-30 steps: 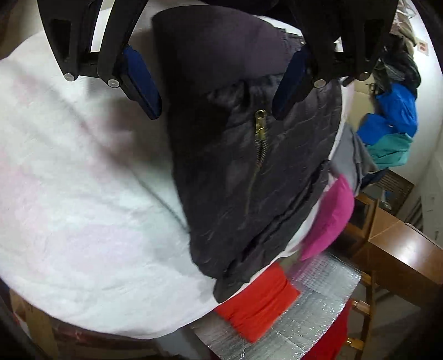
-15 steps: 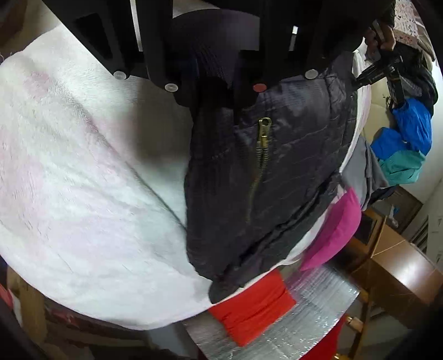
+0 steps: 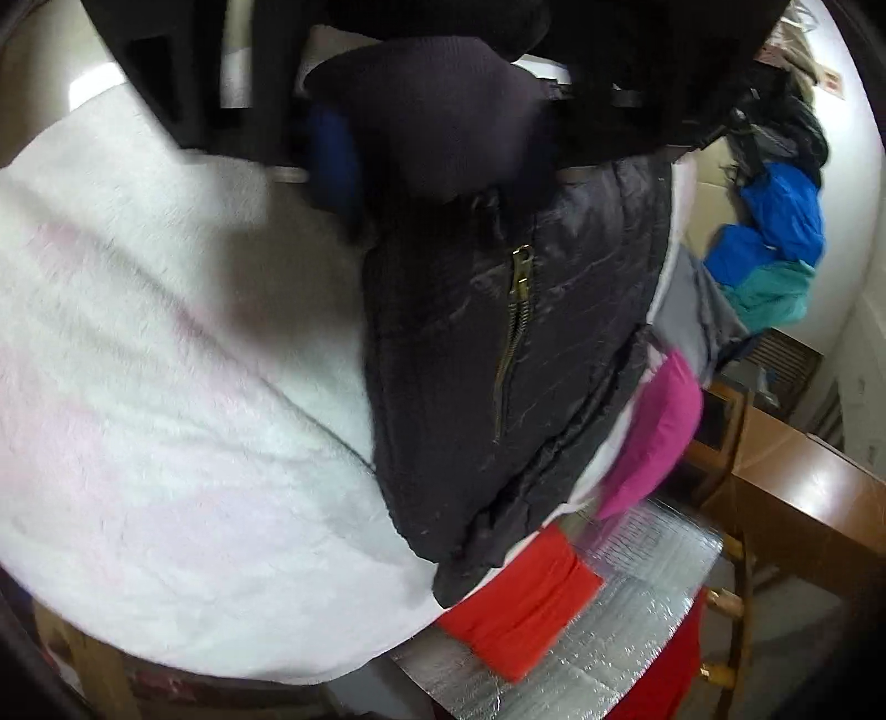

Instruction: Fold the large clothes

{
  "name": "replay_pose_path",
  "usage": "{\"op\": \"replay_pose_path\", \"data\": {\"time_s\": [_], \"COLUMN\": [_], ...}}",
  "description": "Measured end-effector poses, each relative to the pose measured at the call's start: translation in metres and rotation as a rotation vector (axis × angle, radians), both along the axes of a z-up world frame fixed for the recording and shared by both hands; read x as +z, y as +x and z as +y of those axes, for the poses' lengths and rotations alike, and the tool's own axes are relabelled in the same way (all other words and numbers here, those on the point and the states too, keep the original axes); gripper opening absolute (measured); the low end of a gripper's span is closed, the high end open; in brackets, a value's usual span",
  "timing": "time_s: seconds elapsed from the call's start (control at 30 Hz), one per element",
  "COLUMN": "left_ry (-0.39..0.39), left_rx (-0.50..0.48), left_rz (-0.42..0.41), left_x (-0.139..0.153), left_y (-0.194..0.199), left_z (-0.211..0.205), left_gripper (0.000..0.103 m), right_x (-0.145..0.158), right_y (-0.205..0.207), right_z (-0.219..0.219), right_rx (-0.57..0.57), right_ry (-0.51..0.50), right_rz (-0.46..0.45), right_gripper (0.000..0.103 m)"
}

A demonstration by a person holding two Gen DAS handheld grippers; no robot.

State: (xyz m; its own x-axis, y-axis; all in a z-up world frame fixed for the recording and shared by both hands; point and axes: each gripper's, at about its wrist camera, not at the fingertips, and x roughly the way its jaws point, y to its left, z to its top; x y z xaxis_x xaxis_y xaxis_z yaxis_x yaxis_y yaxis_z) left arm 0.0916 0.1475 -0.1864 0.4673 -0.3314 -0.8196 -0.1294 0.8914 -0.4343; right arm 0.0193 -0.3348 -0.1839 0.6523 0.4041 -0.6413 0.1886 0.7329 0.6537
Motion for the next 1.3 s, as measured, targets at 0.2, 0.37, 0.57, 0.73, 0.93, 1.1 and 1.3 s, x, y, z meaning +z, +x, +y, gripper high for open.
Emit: {"op": "replay_pose_path", "data": {"time_s": [0.2,0.37,0.57,0.73,0.93,1.1,1.3], "left_ry": [0.062,0.11,0.048,0.066,0.04,-0.013,-0.066], "left_rx": [-0.106,-0.142,-0.112,-0.106,-0.092,-0.053,-0.027], "left_rz": [0.003,-0.03,-0.133,-0.202,-0.068,-0.02,-0.008], "left_x": [-0.005,0.007,0.053,0.08,0.026,0.01,0.007], "left_y": [-0.006,-0.014,-0.027,-0.047,-0.041,-0.035,-0.04], "left_z": [-0.017,-0.027,-0.012,-0.005,0.006,0.017,0.028], "left_gripper": [0.06,0.019,0.017,0.016,0.017,0.033,0.055], "right_x": [-0.011,-0.001,0.057,0.08,0.013,-0.013,-0.01], "right_y": [0.007,0.01,-0.001,-0.017,-0.028,-0.035,-0.028], "right_z": [0.012,0.019,0.016,0.019,0.007,-0.013,-0.014], "right_rx": [0.059,0.095,0.108,0.124,0.099,0.026,0.037], "right_ry": [-0.015,-0.043,0.028,0.032,0.068,0.111,0.117], "right_rz": [0.027,0.03,-0.106,-0.167,-0.028,-0.013,-0.037], "right_gripper": [0.058,0.013,0.008,0.008,0.013,0.047,0.077]}}
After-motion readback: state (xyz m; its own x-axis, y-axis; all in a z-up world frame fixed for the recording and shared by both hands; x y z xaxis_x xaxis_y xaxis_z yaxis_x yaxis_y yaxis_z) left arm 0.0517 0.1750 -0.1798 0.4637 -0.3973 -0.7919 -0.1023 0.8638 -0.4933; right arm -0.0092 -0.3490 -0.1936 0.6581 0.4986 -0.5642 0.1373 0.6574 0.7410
